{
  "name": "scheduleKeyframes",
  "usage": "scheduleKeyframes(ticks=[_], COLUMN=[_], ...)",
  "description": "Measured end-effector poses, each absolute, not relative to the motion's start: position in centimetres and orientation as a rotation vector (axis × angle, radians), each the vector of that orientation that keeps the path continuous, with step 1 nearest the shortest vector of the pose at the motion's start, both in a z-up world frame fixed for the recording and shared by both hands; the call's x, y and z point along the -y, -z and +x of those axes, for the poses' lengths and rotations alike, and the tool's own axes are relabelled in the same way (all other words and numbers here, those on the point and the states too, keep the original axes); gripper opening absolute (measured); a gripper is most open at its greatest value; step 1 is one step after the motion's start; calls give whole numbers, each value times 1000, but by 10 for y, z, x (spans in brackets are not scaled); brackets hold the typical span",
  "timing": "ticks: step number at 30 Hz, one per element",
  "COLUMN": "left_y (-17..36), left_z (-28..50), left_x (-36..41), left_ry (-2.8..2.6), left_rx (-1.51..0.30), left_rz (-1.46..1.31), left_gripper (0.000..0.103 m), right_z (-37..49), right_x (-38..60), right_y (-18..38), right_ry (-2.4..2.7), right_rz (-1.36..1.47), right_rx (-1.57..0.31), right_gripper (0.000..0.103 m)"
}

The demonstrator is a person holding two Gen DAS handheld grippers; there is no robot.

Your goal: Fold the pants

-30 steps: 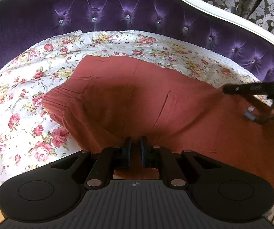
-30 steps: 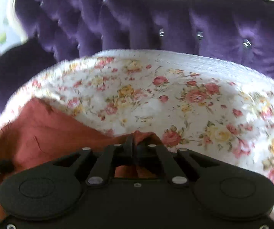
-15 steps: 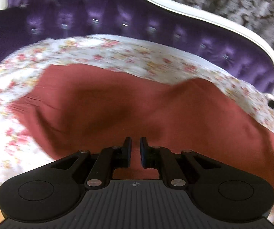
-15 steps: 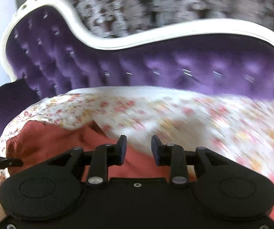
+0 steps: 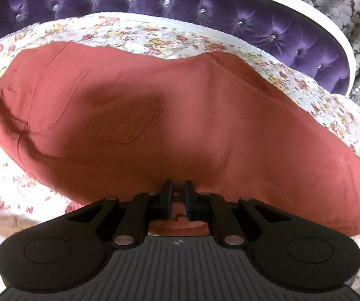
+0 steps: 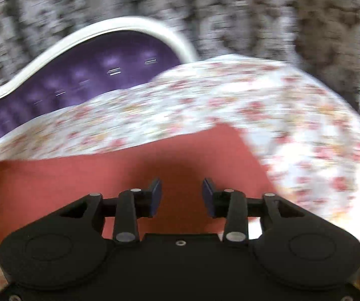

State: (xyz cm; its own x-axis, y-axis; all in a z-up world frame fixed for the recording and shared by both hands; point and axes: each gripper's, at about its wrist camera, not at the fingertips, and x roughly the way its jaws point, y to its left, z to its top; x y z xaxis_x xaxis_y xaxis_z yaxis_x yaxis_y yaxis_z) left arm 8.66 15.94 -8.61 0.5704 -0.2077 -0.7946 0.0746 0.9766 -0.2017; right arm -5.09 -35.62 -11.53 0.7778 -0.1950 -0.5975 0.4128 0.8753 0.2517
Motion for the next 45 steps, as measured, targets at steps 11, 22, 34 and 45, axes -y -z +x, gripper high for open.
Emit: scheduleKeyframes(ticks=[11, 22, 34, 45], left_y=[85, 76, 84, 68], left_z=[86, 83, 77, 83], left_x=[-148, -147, -150, -110], left_ry=[132, 138, 179, 245], left_rx=[-948, -951, -960, -935], left_rz=[-82, -68, -71, -27], left_gripper=[10, 10, 10, 10], right_z=[-50, -59, -57, -62], right_x=[413, 383, 403, 415], right_y=[148, 118, 146, 122], right_ry=[369, 377, 419, 375], right_rz=[503, 259, 353, 335], right_rx=[-624, -603, -763, -628], right_gripper=[56, 6, 4, 34])
